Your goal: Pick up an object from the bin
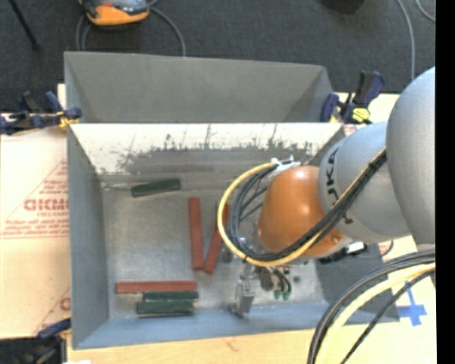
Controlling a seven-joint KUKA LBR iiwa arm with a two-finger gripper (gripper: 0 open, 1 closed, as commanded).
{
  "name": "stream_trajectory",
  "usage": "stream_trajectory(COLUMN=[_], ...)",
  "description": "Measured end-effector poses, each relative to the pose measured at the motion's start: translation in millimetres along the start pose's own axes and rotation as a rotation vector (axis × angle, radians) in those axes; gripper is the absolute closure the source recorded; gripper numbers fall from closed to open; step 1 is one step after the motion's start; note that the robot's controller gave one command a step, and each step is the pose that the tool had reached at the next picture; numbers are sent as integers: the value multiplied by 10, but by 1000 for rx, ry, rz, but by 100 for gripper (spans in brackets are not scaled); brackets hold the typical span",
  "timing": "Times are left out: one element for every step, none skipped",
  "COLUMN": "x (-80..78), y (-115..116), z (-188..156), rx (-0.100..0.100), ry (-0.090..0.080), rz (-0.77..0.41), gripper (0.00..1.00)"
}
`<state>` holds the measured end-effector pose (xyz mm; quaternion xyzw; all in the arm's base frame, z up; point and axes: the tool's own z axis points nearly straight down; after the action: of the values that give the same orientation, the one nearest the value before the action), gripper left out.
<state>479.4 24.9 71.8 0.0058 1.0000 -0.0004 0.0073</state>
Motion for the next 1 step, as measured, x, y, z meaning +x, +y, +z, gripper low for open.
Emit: stream_trajectory(x=[-29], y=[228], z=[-239], rx=[-2], ry=[13], rz=[0], gripper=[0])
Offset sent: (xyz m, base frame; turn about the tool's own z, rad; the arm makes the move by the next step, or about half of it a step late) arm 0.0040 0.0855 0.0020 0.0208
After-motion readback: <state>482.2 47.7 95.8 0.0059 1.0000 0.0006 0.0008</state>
